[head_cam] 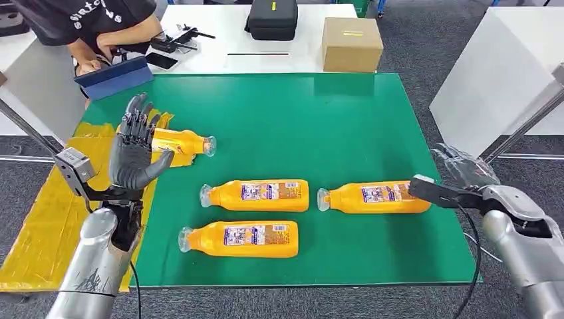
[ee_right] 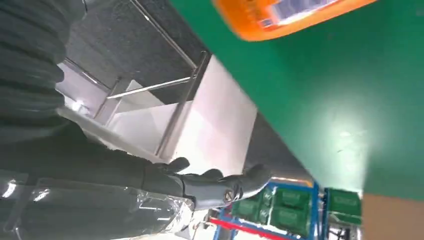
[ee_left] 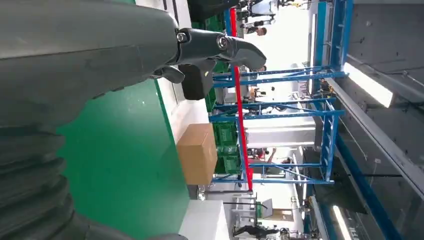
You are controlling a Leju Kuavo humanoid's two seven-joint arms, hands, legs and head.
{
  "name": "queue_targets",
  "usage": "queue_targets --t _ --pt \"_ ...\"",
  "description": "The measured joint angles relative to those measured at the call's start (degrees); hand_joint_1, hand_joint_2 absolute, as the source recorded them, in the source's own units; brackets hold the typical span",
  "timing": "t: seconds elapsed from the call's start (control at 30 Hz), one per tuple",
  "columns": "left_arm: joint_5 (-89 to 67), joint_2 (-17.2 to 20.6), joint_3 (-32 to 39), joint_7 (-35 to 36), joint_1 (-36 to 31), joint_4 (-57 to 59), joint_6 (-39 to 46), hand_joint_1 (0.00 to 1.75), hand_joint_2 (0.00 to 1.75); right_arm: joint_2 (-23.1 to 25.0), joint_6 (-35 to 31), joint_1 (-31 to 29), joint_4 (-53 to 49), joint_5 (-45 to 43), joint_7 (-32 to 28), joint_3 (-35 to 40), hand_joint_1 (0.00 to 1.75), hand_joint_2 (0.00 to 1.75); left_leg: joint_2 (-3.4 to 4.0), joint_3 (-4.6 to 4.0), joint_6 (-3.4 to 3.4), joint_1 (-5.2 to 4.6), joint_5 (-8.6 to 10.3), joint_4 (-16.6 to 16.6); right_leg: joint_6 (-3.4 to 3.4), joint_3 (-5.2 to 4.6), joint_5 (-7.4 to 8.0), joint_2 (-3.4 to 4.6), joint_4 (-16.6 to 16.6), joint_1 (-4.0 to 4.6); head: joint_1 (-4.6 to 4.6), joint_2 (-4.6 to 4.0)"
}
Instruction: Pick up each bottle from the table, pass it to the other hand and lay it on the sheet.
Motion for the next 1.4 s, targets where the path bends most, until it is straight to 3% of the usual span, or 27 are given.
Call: queue_targets --t 0.6,0.77,1.03,1.23,1.4 --pt "0.3 0.0 0.0 0.0 0.1 0.0 0.5 0.0 1.75 2.9 -0.2 -5.1 6.8 -0.1 -1.5 6.1 0.0 1.75 0.01 -0.03 0.02 -0.04 0.02 0.0 0.01 0.06 0.0 0.02 0.0 0.04 0.0 0.0" --pt "0.9 0.1 0.0 -0.2 0.2 0.0 0.9 0.0 1.75 4.1 2.6 -5.0 6.7 -2.6 -2.5 8.7 0.0 1.75 0.0 -0.03 0.02 -0.05 0.02 0.0 0.01 0.07 0.0 0.01 0.0 0.04 0.0 0.0" --pt "1.8 0.3 0.2 0.0 -0.2 0.8 1.1 0.0 1.75 4.0 8.8 -1.9 -1.0 -9.5 1.0 12.1 0.0 1.75 -0.02 -0.02 0.02 -0.05 0.01 0.0 0.01 0.01 -0.01 0.0 0.0 0.04 0.0 0.0" --pt "1.8 0.2 0.2 0.2 -0.4 1.7 1.7 0.0 1.75 1.2 8.9 3.4 -7.6 -12.3 2.1 13.0 0.0 1.75 -0.03 -0.08 0.02 -0.06 0.0 0.0 0.01 0.02 -0.02 -0.01 0.0 0.04 0.0 0.0" --pt "1.8 0.1 0.2 0.2 -0.4 2.0 1.7 0.0 1.75 0.8 8.0 4.4 -8.0 -10.6 3.4 13.4 0.0 1.75 0.0 0.01 0.02 -0.06 0.0 0.0 0.01 0.0 -0.01 0.01 0.0 0.04 0.02 0.0"
